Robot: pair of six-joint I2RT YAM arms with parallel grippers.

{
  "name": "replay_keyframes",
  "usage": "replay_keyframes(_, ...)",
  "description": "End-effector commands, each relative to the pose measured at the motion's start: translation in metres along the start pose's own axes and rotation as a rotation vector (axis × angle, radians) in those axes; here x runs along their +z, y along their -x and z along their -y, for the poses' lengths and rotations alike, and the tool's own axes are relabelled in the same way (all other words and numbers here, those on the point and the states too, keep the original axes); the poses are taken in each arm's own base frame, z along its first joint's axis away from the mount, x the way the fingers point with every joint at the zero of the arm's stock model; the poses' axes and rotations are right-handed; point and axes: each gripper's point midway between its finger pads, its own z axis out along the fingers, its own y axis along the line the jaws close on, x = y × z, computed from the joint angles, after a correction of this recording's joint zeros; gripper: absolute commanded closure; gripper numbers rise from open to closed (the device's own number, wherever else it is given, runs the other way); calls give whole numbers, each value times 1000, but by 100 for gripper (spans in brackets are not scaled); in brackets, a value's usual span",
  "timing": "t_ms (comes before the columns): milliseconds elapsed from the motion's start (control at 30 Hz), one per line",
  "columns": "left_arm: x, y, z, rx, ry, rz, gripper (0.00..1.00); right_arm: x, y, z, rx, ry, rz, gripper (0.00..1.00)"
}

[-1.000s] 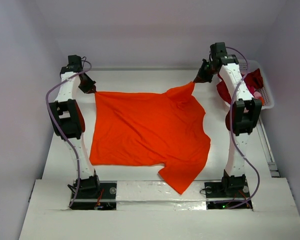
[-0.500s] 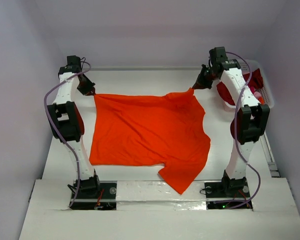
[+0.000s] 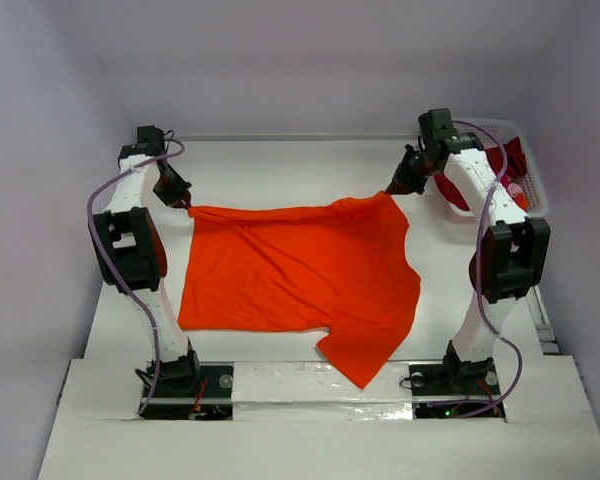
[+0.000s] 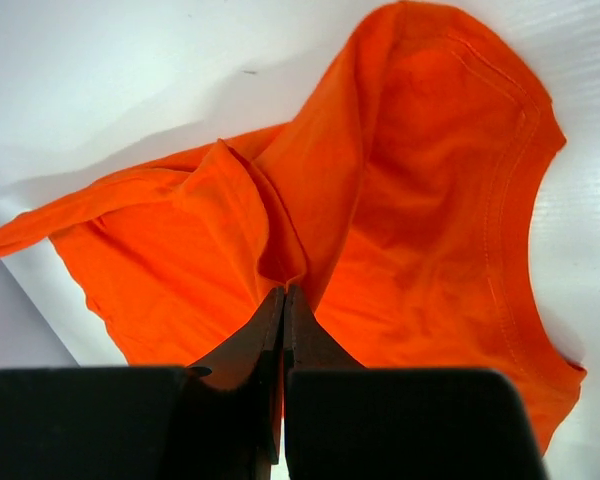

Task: Fold and stack the t-shirts
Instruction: Fold the tshirt

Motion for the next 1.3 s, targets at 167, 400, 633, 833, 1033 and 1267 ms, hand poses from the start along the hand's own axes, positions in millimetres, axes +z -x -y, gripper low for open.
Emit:
replay_keyframes(167,-20,-11,-17,17,14,33,100,-4,-10,4,3,10,32,100)
replay_keyframes(400,-34,-8,-14,23,0,52,100,-2,-15,11,7,-5,29,100)
replay_keyframes(633,-52,-1,-7,21,-30,80,100,-7,-13,12,20,-15,54,100)
replay_keyframes(833,-52,-10,-12,24,-34,75,100,-12,-19,15,24,-14,60,100)
replay_keyframes(1033,-54,-19,-13,21,-51,68,100,-7,-29,25,30,-27,46,100)
replay_keyframes(1267,-57,-27,-18,22,-53,68,100,-6,-35,31,29,-37,45,100)
